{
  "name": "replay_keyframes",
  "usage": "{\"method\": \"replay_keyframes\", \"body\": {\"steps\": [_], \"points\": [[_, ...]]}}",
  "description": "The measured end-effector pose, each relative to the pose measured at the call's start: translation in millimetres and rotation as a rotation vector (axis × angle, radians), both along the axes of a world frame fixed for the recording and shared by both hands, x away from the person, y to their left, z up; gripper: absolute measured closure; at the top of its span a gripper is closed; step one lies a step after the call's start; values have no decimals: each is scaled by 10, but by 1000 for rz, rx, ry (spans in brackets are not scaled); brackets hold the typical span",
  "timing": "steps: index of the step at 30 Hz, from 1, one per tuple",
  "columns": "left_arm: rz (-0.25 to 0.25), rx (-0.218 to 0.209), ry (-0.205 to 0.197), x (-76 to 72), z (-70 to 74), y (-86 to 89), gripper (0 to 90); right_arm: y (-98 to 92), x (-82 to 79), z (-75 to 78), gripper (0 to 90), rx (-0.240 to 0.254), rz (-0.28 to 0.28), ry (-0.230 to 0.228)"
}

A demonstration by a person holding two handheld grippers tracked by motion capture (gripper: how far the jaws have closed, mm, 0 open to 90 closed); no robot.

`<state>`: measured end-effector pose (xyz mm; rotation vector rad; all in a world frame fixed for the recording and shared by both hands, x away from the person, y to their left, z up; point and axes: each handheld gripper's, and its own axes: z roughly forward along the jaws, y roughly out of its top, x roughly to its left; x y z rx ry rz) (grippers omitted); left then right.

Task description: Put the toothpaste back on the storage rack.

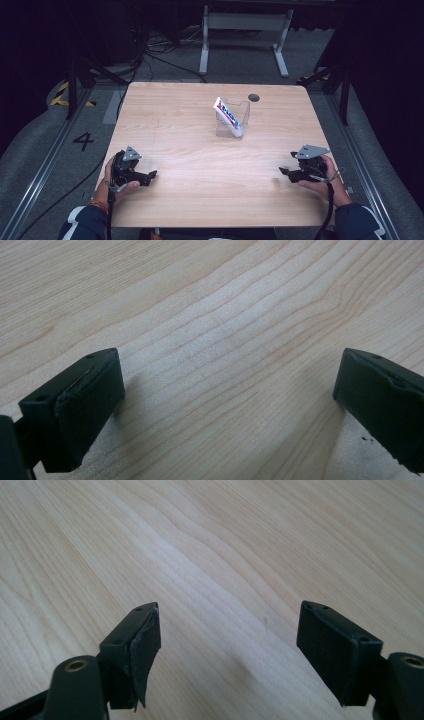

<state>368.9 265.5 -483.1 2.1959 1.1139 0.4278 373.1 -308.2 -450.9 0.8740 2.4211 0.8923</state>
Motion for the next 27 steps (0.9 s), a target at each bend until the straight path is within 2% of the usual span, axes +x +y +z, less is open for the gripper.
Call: {"method": "replay_keyframes", "body": {"steps": [14, 27], "points": [[0, 0, 0, 1, 0, 0, 4, -404, -228, -209, 232, 81, -106, 35], [0, 0, 0, 0, 0, 0, 4, -581, -295, -353, 199, 175, -190, 59]]}}
